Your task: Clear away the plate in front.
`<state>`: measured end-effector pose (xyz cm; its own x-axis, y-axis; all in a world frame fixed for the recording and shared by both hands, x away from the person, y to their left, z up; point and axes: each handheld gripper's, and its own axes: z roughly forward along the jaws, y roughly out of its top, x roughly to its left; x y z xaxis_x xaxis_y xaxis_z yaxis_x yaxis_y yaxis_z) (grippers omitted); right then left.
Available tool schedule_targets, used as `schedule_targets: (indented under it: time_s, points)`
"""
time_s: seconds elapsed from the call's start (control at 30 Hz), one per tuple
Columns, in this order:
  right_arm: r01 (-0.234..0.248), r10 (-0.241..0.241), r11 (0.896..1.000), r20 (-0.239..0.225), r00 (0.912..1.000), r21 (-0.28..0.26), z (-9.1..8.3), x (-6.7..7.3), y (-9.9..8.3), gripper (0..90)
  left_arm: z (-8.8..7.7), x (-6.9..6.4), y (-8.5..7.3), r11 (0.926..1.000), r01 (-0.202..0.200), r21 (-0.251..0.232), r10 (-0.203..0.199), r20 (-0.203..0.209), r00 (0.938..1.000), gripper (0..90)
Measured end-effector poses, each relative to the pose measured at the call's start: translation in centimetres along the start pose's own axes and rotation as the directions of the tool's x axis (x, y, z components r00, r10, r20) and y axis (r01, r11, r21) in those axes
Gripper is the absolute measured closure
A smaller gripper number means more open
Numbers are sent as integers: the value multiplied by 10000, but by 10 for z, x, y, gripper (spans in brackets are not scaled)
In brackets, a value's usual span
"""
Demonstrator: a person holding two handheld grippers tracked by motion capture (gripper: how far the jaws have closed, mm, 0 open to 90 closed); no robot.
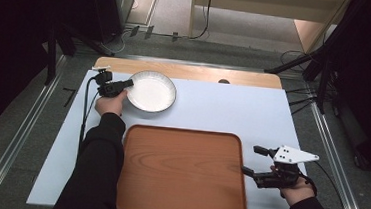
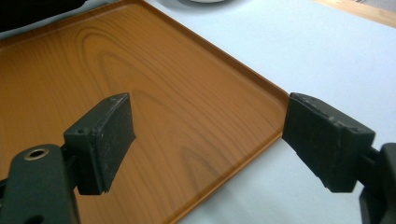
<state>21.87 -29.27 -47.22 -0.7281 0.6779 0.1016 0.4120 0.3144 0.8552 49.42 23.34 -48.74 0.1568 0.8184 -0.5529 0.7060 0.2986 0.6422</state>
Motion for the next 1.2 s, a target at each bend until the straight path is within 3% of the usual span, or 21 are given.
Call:
schedule_targets:
  time_s: [0.1, 0.23, 0.33, 0.43, 0.53, 0.7, 0.9, 1.2]
  points:
    - [25, -24, 9999, 86, 10000, -98, -1, 0, 0, 172, -3, 0, 1, 9999, 148, 82, -149, 106, 9998, 845]
    - [45, -44, 10000, 86, 10000, -73, -1, 0, 0, 173, -7, -2, 3, 9997, 47, 237, -53, 247, 9997, 842]
    - [47, -47, 10000, 101, 9999, -15, -1, -1, 0, 172, -11, -2, 4, 9995, 166, 286, -183, 581, 9981, 841]
    - [40, -40, 10000, 100, 9999, -7, -1, -1, 0, 172, -15, -4, 6, 9995, 135, 298, -165, 1025, 9946, 840]
    - [17, -17, 10000, 38, 10000, -10, -1, 0, 0, 173, -21, -11, 7, 9995, -193, 250, 155, 1443, 9894, 837]
    - [48, -47, 10000, 63, 10000, -83, -1, 0, -1, 174, -29, -19, 8, 9981, -333, 526, 234, 1784, 9837, 837]
    - [-45, 46, 10000, -16, 10000, 79, 0, 1, -2, 173, -35, -27, 6, 9934, -469, 1050, 251, 2004, 9794, 834]
    - [28, -28, 10000, -33, 10000, 1, -1, 1, -2, 173, -51, -34, -10, 9936, -334, 1083, 105, 2050, 9787, 833]
